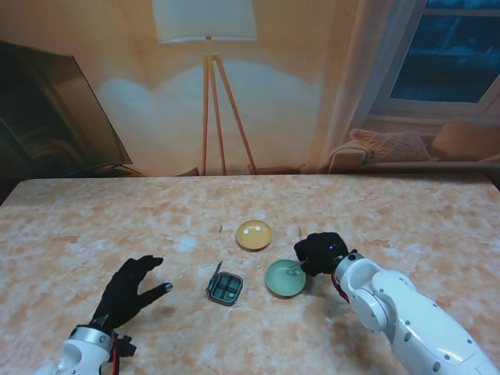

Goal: Refill the pill box with tweezers

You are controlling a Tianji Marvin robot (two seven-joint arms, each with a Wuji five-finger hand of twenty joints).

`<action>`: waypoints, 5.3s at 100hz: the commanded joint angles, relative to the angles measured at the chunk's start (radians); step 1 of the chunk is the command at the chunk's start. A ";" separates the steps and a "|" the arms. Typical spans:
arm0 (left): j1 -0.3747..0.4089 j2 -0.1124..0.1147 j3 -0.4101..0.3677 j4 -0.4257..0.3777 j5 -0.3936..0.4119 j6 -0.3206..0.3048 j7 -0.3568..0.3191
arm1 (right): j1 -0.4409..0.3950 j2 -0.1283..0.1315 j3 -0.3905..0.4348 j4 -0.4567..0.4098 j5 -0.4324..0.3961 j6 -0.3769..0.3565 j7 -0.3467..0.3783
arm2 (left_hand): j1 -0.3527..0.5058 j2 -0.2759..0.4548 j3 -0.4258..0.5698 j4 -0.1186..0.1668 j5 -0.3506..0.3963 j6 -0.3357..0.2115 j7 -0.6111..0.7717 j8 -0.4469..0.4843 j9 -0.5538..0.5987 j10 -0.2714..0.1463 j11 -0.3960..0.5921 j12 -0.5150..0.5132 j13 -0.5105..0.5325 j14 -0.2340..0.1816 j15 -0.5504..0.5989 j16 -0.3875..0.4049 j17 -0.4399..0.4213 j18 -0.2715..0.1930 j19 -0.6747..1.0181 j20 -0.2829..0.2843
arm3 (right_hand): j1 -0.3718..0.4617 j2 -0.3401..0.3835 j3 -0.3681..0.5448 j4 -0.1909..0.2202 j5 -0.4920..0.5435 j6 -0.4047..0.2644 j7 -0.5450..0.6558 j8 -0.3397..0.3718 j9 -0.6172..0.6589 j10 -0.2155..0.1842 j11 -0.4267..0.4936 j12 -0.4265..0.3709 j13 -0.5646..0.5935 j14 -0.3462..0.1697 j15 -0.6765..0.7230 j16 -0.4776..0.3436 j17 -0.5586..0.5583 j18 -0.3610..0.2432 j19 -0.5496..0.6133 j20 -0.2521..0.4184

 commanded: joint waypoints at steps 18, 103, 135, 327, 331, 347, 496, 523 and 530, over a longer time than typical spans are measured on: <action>0.010 -0.005 -0.004 0.006 -0.005 -0.009 -0.008 | -0.004 -0.006 -0.009 0.016 0.000 0.007 0.022 | -0.003 0.040 -0.015 0.021 0.010 -0.014 -0.002 -0.012 0.007 -0.020 -0.002 -0.009 -0.014 -0.016 0.001 -0.006 -0.002 -0.065 0.003 0.008 | 0.014 0.017 0.039 0.000 0.002 -0.031 0.048 -0.005 -0.011 0.058 -0.018 -0.019 -0.030 0.013 0.002 0.015 -0.002 -0.046 -0.007 0.005; 0.010 -0.003 -0.011 0.009 0.001 -0.014 -0.012 | 0.016 -0.006 -0.041 0.051 -0.002 -0.004 -0.008 | 0.000 0.034 -0.015 0.021 0.011 -0.012 -0.001 -0.011 0.009 -0.022 -0.001 -0.009 -0.011 -0.016 0.000 -0.003 -0.001 -0.065 0.003 0.008 | 0.022 -0.044 0.136 0.059 0.097 -0.096 0.141 0.081 0.114 0.060 0.093 0.013 0.107 -0.042 0.089 0.002 0.132 -0.083 0.090 0.002; 0.013 -0.003 -0.010 0.006 0.003 -0.010 -0.013 | 0.020 -0.008 -0.042 0.060 0.004 -0.017 -0.028 | 0.003 0.033 -0.015 0.021 0.011 -0.011 -0.002 -0.012 0.010 -0.022 0.001 -0.009 -0.010 -0.017 0.000 -0.003 0.000 -0.064 0.003 0.007 | -0.018 -0.108 0.216 0.105 0.129 -0.091 0.151 0.087 0.158 0.065 0.139 -0.004 0.167 -0.084 0.107 -0.023 0.189 -0.112 0.124 -0.010; 0.050 0.009 -0.070 -0.068 0.049 0.021 -0.073 | 0.052 -0.086 -0.251 -0.006 0.205 -0.013 -0.227 | -0.026 0.027 -0.014 0.021 0.004 -0.027 -0.002 -0.012 0.016 -0.033 -0.013 -0.011 -0.001 -0.028 -0.004 -0.051 0.002 -0.062 -0.020 -0.004 | -0.006 -0.113 0.219 0.074 0.134 -0.081 0.155 0.075 0.157 0.084 0.152 -0.039 0.162 -0.061 0.149 -0.048 0.189 -0.098 0.156 -0.033; 0.051 0.009 -0.070 -0.069 0.050 0.022 -0.072 | 0.053 -0.088 -0.257 0.000 0.217 -0.013 -0.227 | -0.027 0.028 -0.015 0.020 0.005 -0.029 -0.001 -0.012 0.016 -0.033 -0.013 -0.011 -0.001 -0.029 -0.003 -0.050 0.001 -0.063 -0.021 -0.004 | -0.003 -0.107 0.213 0.073 0.132 -0.080 0.153 0.075 0.154 0.084 0.150 -0.037 0.161 -0.056 0.143 -0.050 0.184 -0.095 0.156 -0.033; 0.054 0.008 -0.069 -0.070 0.049 0.025 -0.069 | 0.059 -0.097 -0.281 0.026 0.249 -0.009 -0.234 | -0.025 0.031 -0.014 0.021 0.006 -0.027 -0.001 -0.012 0.016 -0.033 -0.012 -0.011 -0.003 -0.028 -0.003 -0.050 0.002 -0.063 -0.021 -0.004 | 0.001 -0.090 0.197 0.069 0.126 -0.078 0.149 0.076 0.143 0.083 0.142 -0.035 0.149 -0.048 0.135 -0.051 0.163 -0.086 0.152 -0.031; 0.048 0.007 -0.069 -0.072 0.045 0.028 -0.070 | 0.047 -0.088 -0.189 0.004 0.257 0.050 -0.182 | -0.013 0.034 -0.016 0.021 0.024 -0.029 0.005 -0.010 0.024 -0.037 -0.003 -0.011 0.001 -0.028 0.000 -0.024 0.007 -0.068 -0.007 0.004 | 0.002 -0.049 0.130 0.034 0.094 -0.066 0.117 0.031 0.108 0.066 0.067 -0.052 0.099 -0.031 0.063 -0.021 0.101 -0.070 0.089 -0.015; 0.046 0.008 -0.075 -0.077 0.052 0.023 -0.072 | 0.081 -0.093 -0.179 0.049 0.245 0.094 -0.203 | -0.015 0.035 -0.016 0.020 0.025 -0.032 0.006 -0.010 0.026 -0.036 -0.003 -0.010 -0.001 -0.027 0.000 -0.024 0.006 -0.068 -0.008 0.003 | 0.010 -0.031 0.115 0.030 0.085 -0.063 0.116 0.035 0.098 0.067 0.075 -0.051 0.095 -0.031 0.073 -0.020 0.103 -0.075 0.094 -0.014; 0.046 0.008 -0.078 -0.080 0.053 0.025 -0.073 | 0.098 -0.096 -0.185 0.069 0.248 0.104 -0.206 | -0.015 0.035 -0.016 0.021 0.024 -0.031 0.006 -0.010 0.025 -0.036 -0.004 -0.010 0.000 -0.029 -0.001 -0.025 0.006 -0.068 -0.008 0.003 | 0.012 -0.026 0.109 0.029 0.079 -0.063 0.111 0.033 0.091 0.066 0.071 -0.053 0.087 -0.028 0.071 -0.021 0.095 -0.072 0.090 -0.016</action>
